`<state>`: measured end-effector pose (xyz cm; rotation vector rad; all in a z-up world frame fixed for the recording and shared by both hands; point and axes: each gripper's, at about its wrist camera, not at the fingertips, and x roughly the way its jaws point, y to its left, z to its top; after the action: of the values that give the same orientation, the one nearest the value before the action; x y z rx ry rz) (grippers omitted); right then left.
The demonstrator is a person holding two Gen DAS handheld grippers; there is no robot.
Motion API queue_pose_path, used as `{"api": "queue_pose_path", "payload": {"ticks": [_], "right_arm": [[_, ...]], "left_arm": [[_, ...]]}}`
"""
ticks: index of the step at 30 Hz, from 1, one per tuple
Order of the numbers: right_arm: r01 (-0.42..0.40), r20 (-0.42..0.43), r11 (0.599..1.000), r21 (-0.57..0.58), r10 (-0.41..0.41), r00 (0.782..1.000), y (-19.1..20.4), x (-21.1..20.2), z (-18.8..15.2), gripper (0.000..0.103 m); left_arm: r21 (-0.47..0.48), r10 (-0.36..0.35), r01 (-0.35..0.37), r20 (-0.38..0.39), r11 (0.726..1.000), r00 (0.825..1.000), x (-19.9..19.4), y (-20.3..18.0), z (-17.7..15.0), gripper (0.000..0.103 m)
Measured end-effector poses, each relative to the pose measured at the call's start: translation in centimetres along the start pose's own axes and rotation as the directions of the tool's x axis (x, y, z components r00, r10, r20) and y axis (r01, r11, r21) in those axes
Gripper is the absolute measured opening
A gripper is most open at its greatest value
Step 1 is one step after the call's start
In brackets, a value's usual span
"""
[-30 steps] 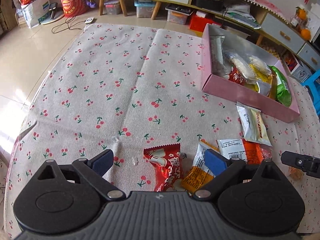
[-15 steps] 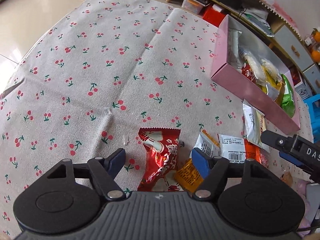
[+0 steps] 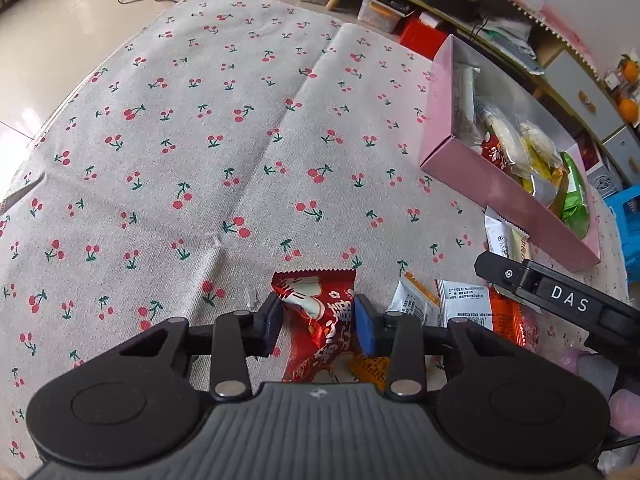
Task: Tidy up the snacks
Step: 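Grasp the red candy wrapper with the left tool while the right tool grasps the cream biscuit pack, then carry the red candy and cream biscuit pack into the pink box and open both tools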
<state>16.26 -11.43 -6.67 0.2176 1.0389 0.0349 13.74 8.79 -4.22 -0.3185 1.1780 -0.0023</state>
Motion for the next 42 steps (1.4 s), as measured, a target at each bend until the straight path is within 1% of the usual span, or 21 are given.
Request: {"api": "queue_pose_path", "payload": {"ticks": [5,7,8,10,11,12,16,21,26,33,42], "right_arm": [[0.029,0.004,0.999,0.027,-0.029,1.0,-0.9,0.1,0.0,0.09],[0.027,0.007,0.999,0.041,-0.027,1.0,-1.3,0.0,0.1,0.087],[0.025,0.009,0.999,0.047,-0.025,1.0,-1.5,0.0,0.2,0.083],[0.012,0.013,0.998,0.055,-0.013,1.0,-1.7,-0.2,0.2,0.072],[0.003,0.012,0.999,0.053,-0.003,1.0,-1.7,-0.2,0.3,0.063],[-0.009,0.007,0.999,0.048,0.009,1.0,-1.7,-0.3,0.3,0.057],[-0.066,-0.007,0.997,0.049,0.067,0.998,-2.0,-0.4,0.5,0.055],[-0.059,-0.011,0.997,0.051,0.06,0.998,-2.2,-0.9,0.5,0.055],[-0.047,-0.057,0.991,0.124,0.055,0.997,-3.6,-1.3,0.8,0.055],[-0.066,-0.096,0.97,0.234,0.09,0.991,-6.4,-2.3,0.8,0.055],[-0.082,-0.106,0.95,0.302,0.119,0.987,-9.5,-3.7,0.3,0.055]], "left_arm": [[-0.016,-0.027,0.027,-0.008,1.0,1.0,-0.1,0.3,0.0,0.035],[-0.023,-0.033,0.032,-0.01,0.999,0.999,-0.1,0.4,0.0,0.034],[-0.026,-0.035,0.035,-0.011,0.999,0.999,-0.1,0.4,0.0,0.034],[-0.028,-0.04,0.04,-0.012,0.999,0.999,-0.1,0.4,0.0,0.034],[-0.028,-0.042,0.042,-0.012,0.999,0.999,-0.1,0.3,0.0,0.034],[-0.028,-0.044,0.044,-0.013,0.999,0.999,-0.1,0.3,0.0,0.034],[-0.023,-0.052,0.052,-0.015,0.998,0.999,0.0,-0.1,0.0,0.034],[-0.027,-0.063,0.062,-0.014,0.998,0.998,0.0,-0.3,0.1,0.034],[-0.035,-0.074,0.073,-0.01,0.997,0.997,-0.2,-0.2,0.2,0.034],[-0.053,-0.091,0.091,0.003,0.994,0.996,-0.7,-0.1,0.3,0.034],[-0.063,-0.105,0.107,0.029,0.992,0.994,-1.4,0.0,0.5,0.033]]}}
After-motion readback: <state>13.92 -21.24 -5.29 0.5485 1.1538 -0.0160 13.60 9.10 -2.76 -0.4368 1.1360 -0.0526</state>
